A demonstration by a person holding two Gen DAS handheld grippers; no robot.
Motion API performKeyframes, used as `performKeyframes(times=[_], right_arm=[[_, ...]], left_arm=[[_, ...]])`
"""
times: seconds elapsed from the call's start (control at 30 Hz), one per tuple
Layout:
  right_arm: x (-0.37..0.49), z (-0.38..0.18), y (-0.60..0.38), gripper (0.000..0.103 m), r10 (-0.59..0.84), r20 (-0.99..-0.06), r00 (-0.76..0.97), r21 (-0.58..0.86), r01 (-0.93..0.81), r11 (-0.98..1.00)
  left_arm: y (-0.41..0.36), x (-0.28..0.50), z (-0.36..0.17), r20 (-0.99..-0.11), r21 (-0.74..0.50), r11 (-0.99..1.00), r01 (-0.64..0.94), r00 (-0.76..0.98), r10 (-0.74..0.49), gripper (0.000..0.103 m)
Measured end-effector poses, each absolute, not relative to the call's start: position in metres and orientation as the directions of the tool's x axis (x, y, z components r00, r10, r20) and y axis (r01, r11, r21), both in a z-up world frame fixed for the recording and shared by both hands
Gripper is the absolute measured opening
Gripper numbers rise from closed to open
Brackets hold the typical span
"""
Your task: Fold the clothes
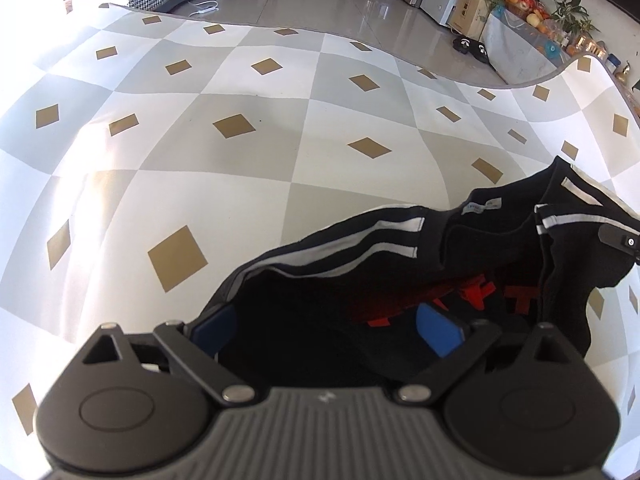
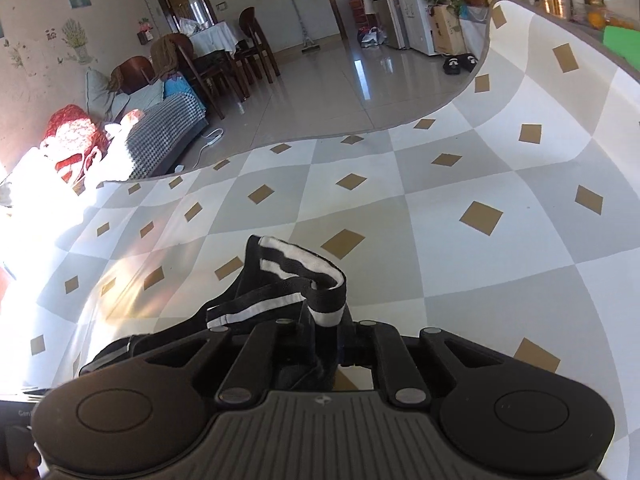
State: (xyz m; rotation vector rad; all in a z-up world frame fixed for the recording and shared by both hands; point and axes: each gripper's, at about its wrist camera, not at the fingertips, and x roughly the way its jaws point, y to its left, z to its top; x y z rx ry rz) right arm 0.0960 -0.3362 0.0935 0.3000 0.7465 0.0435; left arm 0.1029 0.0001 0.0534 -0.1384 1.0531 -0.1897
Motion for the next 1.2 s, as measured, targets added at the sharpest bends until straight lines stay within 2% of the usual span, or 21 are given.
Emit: performKeyframes(times=[0.17, 0.33, 0.5, 0.63, 0.8, 0.93, 1.07, 1.2], right_arm=[[0.108, 0.092, -0.351, 0.019, 0.081, -0.667, 0.741, 0.294, 0.162, 0.942], [0.106, 0.1, -0.346, 0.03, 0.068, -0.641, 0.765, 0.27, 0.141, 0.952], [0.105, 0.107, -0.344, 0.034, 0.05, -0.616, 0.786, 0.232, 0.121, 0.965], [0.106, 0.097, -0.337, 0.035, 0.135, -0.662, 0.737, 0.276, 0.072, 0.958], [0.106, 0.075, -0.31, 0.038, 0.225, -0.734, 0.641, 0.244, -0.059, 0.968], [0.104, 0.056, -0.289, 0.043, 0.238, -0.786, 0.571, 0.197, -0.134, 0.971], [0.1, 0.043, -0.272, 0.045, 0.222, -0.817, 0.533, 0.132, -0.201, 0.971], [0.1, 0.029, -0.262, 0.046, 0.139, -0.836, 0.531, 0.022, -0.22, 0.975]], left_arm=[[-0.003, 0.117, 0.044, -0.853, -0.216, 0.973, 0.078, 0.469, -0.227, 0.099], [-0.002, 0.128, 0.045, -0.835, -0.206, 0.977, 0.061, 0.509, -0.208, 0.099], [0.005, 0.137, 0.05, -0.81, -0.205, 0.978, 0.039, 0.555, -0.192, 0.099], [0.008, 0.139, 0.059, -0.783, -0.159, 0.987, 0.019, 0.606, -0.138, 0.1], [0.015, 0.136, 0.074, -0.744, -0.173, 0.985, 0.005, 0.655, -0.134, 0.103], [0.013, 0.136, 0.074, -0.779, -0.205, 0.978, 0.041, 0.597, -0.189, 0.103], [-0.001, 0.13, 0.068, -0.808, -0.185, 0.974, 0.13, 0.544, -0.227, 0.103], [-0.011, 0.125, 0.054, -0.834, -0.185, 0.967, 0.173, 0.493, -0.248, 0.103]])
